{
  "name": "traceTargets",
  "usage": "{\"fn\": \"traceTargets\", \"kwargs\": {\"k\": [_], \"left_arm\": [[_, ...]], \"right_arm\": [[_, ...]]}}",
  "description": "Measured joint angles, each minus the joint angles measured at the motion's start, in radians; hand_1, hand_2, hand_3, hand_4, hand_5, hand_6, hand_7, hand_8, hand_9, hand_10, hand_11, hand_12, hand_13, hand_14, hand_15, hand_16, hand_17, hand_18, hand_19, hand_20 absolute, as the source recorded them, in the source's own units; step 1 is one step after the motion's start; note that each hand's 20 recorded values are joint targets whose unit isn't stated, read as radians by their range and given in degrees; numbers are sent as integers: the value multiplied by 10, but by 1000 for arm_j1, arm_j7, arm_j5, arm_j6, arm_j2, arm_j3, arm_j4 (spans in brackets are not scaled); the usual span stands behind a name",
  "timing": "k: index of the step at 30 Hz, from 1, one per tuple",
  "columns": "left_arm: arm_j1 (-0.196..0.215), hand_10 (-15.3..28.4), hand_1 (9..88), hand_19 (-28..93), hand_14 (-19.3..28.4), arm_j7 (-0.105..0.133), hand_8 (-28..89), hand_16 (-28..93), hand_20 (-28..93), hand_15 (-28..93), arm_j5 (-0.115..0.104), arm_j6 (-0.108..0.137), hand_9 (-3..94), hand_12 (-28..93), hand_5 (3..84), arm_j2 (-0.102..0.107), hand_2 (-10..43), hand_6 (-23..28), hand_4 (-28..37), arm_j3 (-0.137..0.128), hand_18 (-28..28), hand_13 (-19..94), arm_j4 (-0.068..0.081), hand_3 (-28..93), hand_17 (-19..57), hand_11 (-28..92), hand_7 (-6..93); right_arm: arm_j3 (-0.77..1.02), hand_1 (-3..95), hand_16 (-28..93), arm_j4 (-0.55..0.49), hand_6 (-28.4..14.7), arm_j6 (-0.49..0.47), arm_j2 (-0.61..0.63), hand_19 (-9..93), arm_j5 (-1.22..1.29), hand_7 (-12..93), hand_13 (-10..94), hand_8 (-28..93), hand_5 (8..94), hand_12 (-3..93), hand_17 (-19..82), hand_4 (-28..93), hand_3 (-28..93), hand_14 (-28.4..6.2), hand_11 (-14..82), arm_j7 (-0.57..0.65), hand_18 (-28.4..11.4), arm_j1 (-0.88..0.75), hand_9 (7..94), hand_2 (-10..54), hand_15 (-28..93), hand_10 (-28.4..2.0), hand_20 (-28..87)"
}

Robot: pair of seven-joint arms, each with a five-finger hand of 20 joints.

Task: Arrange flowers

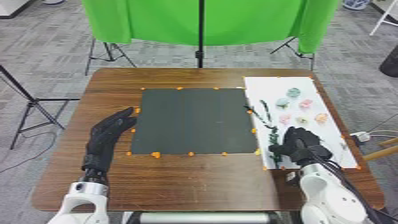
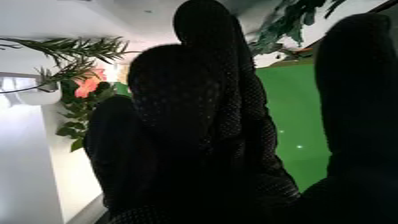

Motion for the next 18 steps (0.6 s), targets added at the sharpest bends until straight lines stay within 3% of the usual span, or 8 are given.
{"fn": "traceTargets", "kwargs": {"k": [2, 4, 5, 6, 8, 12, 18], "left_arm": [[4, 136, 295, 89, 160, -8, -58, 31, 215, 167, 0, -1, 453, 158, 488, -1, -18, 38, -186, -4, 129, 355, -1, 618, 60, 215, 131], [7, 137, 295, 89, 160, -10, -58, 31, 215, 167, 0, 0, 453, 158, 488, -1, -18, 38, -186, -5, 129, 355, -1, 618, 60, 215, 131], [7, 136, 295, 89, 160, -10, -58, 31, 215, 167, 0, 0, 453, 158, 488, -1, -18, 38, -186, -5, 129, 355, -1, 618, 60, 216, 131], [7, 136, 295, 89, 160, -9, -58, 30, 215, 167, 0, 1, 453, 158, 488, -2, -18, 38, -186, -5, 129, 355, 0, 617, 60, 216, 131], [5, 137, 296, 88, 160, -6, -58, 31, 214, 167, 0, 1, 453, 158, 488, -3, -18, 39, -186, -4, 129, 354, 1, 617, 60, 216, 131], [0, 137, 296, 88, 161, -1, -58, 30, 214, 167, 0, 1, 453, 158, 488, -6, -18, 39, -186, -1, 128, 354, 1, 616, 59, 215, 131], [-3, 137, 296, 87, 161, 9, -57, 30, 213, 167, 0, 1, 453, 158, 488, -10, -18, 39, -186, 2, 128, 354, 1, 617, 59, 216, 131]], "right_arm": [[-3, 456, 305, 2, -60, 4, -7, 919, -15, 205, 937, -41, 766, 246, 706, -100, 506, -19, 310, -3, -46, -1, 872, -95, 518, -145, 383], [-9, 505, 278, 10, -55, 20, -13, 918, -31, 208, 937, 101, 776, 247, 716, -59, 459, -15, 337, -9, -44, -1, 878, -95, 539, -138, 380], [-14, 659, 271, 16, -54, 35, -14, 920, -38, 214, 937, 153, 776, 246, 716, 184, 81, -13, 340, -13, -42, -1, 884, -95, 546, -136, 387], [-20, 769, 261, 26, -50, 58, -14, 917, -44, 210, 937, 204, 789, 249, 723, 337, -158, -12, 353, -17, -43, 1, 887, -95, 557, -133, 384], [-35, 844, 244, 53, -43, 113, -16, 922, -52, 220, 937, 235, 808, 259, 733, 430, -266, -11, 365, -29, -46, 10, 898, -95, 578, -126, 379], [-53, 872, 225, 81, -32, 165, -23, 928, -61, 259, 937, 246, 824, 274, 747, 546, -278, -8, 380, -54, -50, 30, 917, -95, 612, -116, 383], [-62, 865, 215, 89, -28, 163, -28, 932, -49, 282, 937, 263, 818, 270, 755, 597, -259, -3, 413, -72, -50, 47, 915, -95, 639, -116, 392]]}}
